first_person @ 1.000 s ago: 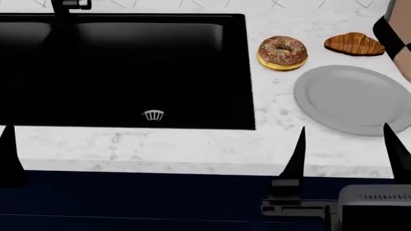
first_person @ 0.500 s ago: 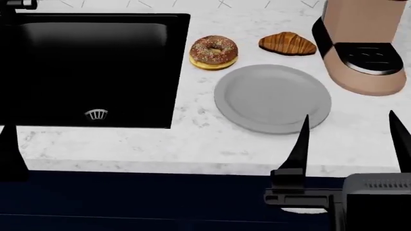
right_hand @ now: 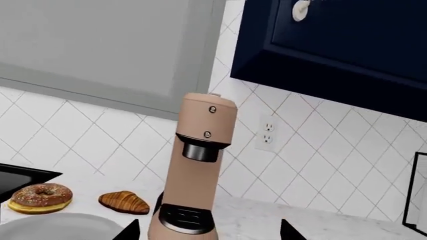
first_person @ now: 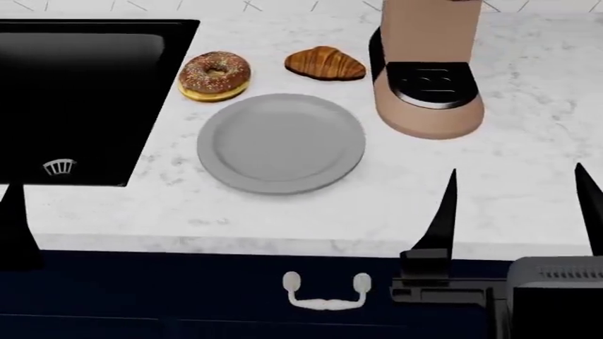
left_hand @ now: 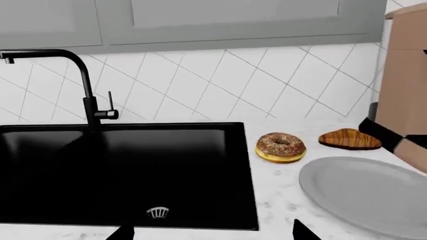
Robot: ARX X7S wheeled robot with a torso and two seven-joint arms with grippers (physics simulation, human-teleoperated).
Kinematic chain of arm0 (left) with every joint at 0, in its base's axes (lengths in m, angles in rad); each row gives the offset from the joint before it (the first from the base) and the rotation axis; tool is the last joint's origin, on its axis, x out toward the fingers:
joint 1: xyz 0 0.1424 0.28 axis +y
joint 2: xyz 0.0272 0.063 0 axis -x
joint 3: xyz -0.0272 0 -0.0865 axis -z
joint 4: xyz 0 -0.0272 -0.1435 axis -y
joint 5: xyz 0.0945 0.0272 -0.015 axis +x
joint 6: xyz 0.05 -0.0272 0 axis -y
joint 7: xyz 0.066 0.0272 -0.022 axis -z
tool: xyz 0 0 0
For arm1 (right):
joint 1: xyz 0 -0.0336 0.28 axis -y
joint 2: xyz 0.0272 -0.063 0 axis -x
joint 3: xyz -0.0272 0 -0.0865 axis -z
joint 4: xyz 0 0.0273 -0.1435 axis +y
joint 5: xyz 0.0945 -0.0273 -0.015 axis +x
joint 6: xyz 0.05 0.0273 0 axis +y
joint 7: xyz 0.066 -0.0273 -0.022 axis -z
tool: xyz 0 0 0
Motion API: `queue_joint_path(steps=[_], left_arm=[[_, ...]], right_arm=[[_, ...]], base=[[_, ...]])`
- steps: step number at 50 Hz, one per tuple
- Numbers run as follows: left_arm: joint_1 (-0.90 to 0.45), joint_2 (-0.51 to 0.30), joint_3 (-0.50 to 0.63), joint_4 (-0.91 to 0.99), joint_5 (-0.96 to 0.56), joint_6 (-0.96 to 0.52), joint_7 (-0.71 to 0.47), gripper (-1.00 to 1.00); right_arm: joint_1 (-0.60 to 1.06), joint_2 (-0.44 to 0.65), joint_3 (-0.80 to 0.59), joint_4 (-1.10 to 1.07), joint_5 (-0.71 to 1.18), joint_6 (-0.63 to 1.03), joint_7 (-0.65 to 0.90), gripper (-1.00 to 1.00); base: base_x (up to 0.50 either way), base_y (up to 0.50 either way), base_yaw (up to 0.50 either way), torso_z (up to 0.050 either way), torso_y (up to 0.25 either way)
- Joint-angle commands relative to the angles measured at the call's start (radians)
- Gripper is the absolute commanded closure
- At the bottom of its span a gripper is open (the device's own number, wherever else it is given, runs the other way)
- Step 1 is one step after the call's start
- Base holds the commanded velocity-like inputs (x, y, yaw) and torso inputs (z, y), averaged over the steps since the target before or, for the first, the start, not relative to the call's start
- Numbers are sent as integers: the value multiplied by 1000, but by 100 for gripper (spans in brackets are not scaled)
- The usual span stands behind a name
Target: Place the pastries on the plates.
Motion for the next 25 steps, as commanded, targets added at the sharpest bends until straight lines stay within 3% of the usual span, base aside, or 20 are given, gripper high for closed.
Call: queue_joint_path(steps=[1, 8, 20, 25], left_arm=[[21, 9, -13, 37, 9, -23, 17, -100], [19, 4, -19, 33, 6, -23, 15, -100], [-45, -31, -57, 77, -16, -81, -8, -100], [-119, -58, -70, 112, -39, -136, -21, -100]], right_arm=[[-7, -12, 22, -3, -4, -2, -21, -100], [-4, -8, 18, -8, -7, 2, -16, -100], [111, 11, 103, -90, 89, 168, -8, -100], [168, 35, 137, -131, 93, 191, 2, -100]], base=[[0, -500, 0, 0, 0], [0, -500, 0, 0, 0], [0, 0, 0, 0, 0], [477, 0, 0, 0, 0]])
